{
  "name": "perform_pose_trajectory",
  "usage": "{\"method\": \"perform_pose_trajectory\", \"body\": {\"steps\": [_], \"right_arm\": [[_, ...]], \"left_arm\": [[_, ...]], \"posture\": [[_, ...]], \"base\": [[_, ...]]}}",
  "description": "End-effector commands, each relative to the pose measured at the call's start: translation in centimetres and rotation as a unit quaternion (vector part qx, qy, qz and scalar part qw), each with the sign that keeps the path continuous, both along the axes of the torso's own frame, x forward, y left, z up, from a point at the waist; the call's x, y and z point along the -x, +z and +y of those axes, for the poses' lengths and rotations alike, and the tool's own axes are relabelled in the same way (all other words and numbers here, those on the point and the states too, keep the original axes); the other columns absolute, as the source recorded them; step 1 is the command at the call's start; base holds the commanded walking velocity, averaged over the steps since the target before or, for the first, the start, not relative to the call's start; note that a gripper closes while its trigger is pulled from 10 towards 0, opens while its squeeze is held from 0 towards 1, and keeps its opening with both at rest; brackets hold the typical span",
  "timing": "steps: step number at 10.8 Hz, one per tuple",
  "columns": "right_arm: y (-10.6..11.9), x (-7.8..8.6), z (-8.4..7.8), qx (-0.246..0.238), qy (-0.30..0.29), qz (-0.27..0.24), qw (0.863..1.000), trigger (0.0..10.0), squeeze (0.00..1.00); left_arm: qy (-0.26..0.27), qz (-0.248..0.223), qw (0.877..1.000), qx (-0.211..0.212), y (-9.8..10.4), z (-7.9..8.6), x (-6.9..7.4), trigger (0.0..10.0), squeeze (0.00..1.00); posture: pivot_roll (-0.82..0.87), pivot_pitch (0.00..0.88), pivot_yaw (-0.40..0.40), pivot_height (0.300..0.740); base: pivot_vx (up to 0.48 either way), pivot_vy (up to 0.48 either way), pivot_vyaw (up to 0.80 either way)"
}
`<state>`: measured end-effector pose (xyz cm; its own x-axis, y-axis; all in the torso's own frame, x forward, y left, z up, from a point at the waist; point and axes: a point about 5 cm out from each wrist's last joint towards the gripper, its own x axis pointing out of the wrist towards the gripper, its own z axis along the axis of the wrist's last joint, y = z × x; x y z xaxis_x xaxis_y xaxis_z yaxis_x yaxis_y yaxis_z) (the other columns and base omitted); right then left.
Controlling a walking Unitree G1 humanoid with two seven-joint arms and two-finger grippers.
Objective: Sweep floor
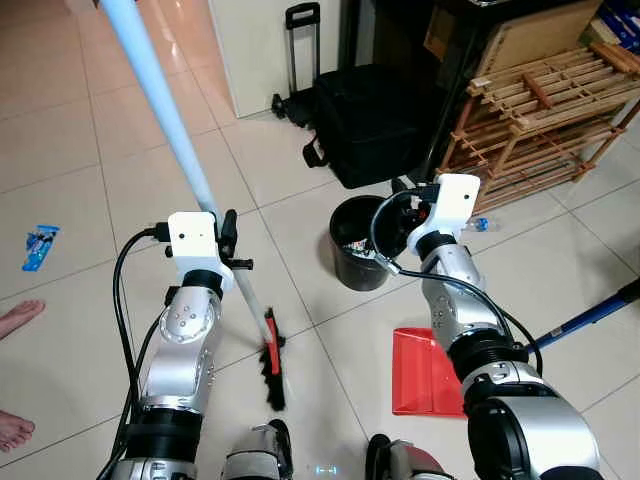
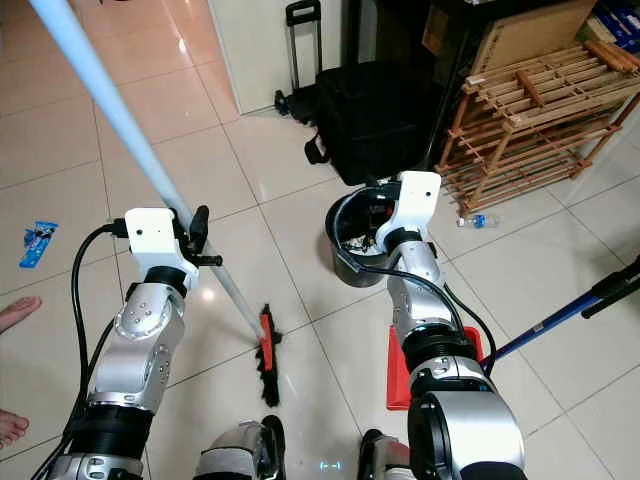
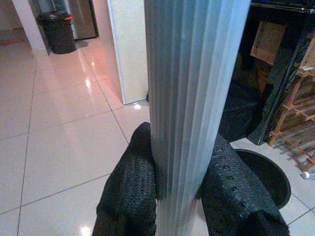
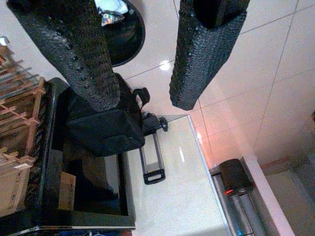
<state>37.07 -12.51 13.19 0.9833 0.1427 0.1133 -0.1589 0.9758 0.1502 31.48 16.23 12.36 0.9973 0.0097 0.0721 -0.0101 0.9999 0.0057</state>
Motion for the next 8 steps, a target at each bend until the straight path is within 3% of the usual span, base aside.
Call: {"method": "perform_pose_trajectory", "body": {"steps": [1, 8], "right_arm": [[-0.51, 0.13, 0.48, -0.003, 0.009, 0.013, 1.0, 10.0, 0.0], [-0.59, 0.12, 0.72, -0.002, 0.015, 0.016, 1.0, 10.0, 0.0]], "left_arm": [[0.008, -0.016, 1.0, -0.009, 0.61, 0.36, -0.11, 10.0, 0.0], [0.013, -0.018, 1.0, -0.008, 0.7, 0.45, -0.25, 10.0, 0.0]], "posture": [[0.06, 0.176, 0.036, 0.74], [0.06, 0.165, 0.033, 0.74]], "base": [[0.0, -0.296, 0.0], [0.0, -0.462, 0.0]]}}
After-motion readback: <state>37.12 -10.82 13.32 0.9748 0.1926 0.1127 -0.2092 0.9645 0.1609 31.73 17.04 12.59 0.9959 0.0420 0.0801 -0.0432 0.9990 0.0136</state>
